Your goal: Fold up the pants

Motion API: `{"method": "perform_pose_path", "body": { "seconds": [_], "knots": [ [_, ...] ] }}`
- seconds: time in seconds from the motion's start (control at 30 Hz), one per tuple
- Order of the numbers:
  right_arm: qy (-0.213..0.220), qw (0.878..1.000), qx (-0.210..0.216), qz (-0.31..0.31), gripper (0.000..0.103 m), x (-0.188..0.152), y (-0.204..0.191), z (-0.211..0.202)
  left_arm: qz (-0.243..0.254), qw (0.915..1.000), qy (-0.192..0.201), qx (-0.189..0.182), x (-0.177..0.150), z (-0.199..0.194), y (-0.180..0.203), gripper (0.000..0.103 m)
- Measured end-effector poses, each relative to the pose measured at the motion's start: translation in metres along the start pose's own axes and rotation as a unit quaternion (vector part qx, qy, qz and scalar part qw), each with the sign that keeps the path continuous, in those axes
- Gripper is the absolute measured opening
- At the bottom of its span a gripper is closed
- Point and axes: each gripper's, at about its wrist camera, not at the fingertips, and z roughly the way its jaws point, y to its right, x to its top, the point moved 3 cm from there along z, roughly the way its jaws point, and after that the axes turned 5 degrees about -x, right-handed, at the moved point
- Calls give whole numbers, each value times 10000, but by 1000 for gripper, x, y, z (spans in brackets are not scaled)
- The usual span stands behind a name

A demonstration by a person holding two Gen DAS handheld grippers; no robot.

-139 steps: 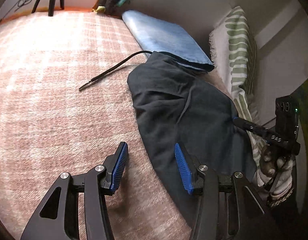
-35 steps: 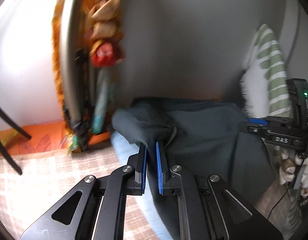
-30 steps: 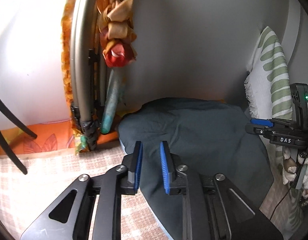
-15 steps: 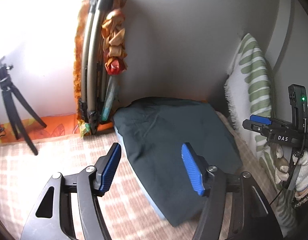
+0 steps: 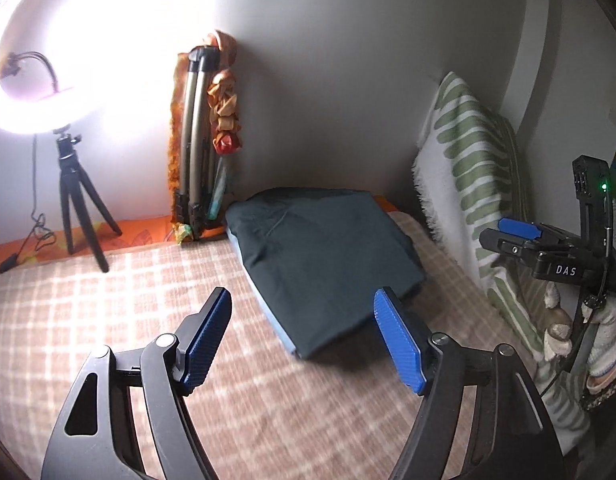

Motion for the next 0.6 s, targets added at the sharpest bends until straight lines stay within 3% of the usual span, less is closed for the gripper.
{"method": "perform_pose_path", "body": {
  "seconds": [0.3, 0.6],
  "knots": [
    [237, 9996, 27, -118, 99, -30, -37, -46, 260, 9994, 208, 42, -28, -53, 19, 80],
    [403, 9992, -81, -31, 103, -61, -73, -64, 100, 9999, 52, 89, -66, -66, 16, 82]
  ]
}}
